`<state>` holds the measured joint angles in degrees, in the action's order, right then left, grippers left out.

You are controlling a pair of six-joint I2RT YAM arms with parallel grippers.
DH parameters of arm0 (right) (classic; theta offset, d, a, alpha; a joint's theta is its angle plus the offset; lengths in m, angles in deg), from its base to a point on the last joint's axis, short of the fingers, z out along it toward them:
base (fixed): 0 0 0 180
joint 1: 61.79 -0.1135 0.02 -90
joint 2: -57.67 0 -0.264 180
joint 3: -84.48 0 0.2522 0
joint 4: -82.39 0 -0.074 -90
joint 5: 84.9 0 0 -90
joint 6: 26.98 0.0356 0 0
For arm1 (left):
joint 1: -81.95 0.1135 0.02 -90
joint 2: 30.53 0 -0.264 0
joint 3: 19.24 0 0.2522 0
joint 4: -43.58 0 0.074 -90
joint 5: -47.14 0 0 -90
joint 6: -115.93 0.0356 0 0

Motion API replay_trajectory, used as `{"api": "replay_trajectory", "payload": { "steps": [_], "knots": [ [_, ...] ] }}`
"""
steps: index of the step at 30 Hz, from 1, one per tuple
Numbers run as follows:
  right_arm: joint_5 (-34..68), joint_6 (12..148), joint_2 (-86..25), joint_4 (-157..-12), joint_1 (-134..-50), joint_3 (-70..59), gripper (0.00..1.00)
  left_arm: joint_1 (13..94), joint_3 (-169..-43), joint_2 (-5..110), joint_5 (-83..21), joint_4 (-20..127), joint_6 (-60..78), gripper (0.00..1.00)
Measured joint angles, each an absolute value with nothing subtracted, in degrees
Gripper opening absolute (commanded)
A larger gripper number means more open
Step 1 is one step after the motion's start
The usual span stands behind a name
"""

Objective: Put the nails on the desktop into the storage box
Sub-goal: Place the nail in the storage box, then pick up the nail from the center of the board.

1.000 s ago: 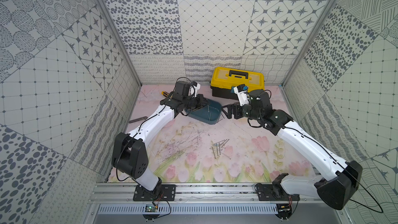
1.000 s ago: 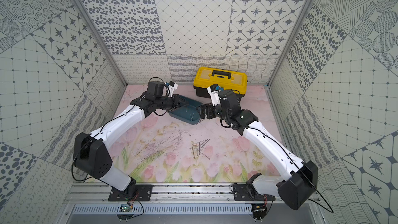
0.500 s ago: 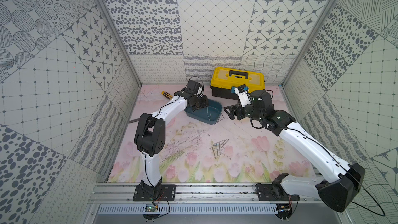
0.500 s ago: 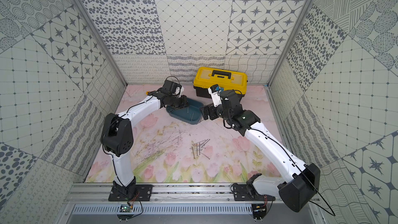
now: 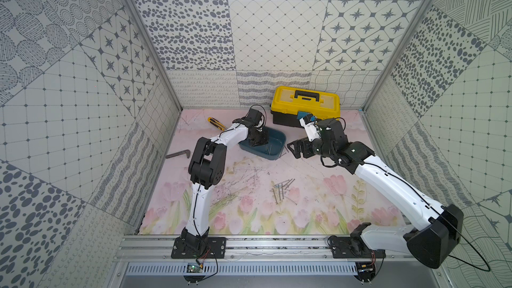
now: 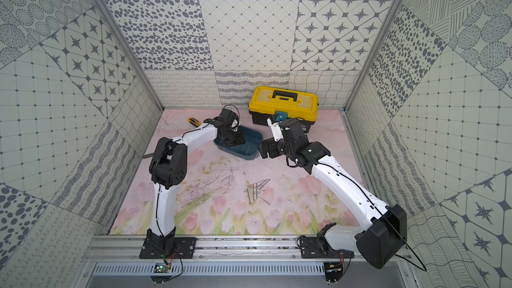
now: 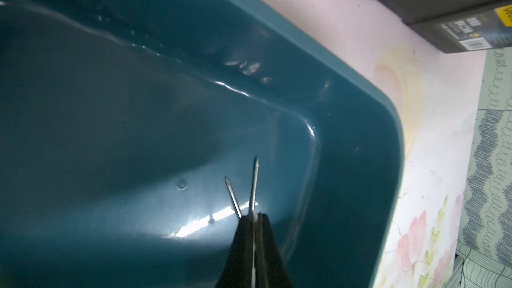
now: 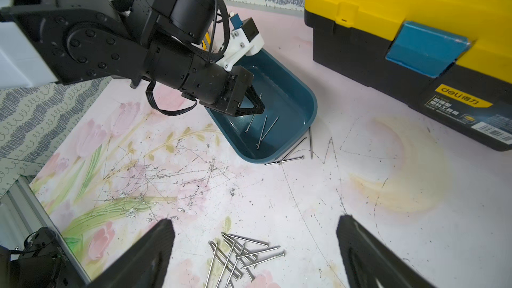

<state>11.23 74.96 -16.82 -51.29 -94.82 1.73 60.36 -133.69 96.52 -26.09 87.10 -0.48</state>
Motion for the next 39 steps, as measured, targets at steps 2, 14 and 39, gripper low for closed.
{"api": "replay_trajectory", "payload": {
  "steps": [2,14,39],
  "knots": [
    [11.58,75.75,-18.05,-50.40,-94.80,1.73,0.97,60.43,-134.19,97.65,-26.13,87.47,-0.44,0.12],
    [14.55,79.90,-18.88,-49.48,-93.34,1.73,0.97,60.67,-134.71,96.43,-26.09,89.83,-0.64,0.37],
    [19.44,81.08,-28.04,-35.69,-101.36,8.05,0.78,60.76,-100.73,57.31,-17.85,88.50,0.52,0.63]
  ]
}}
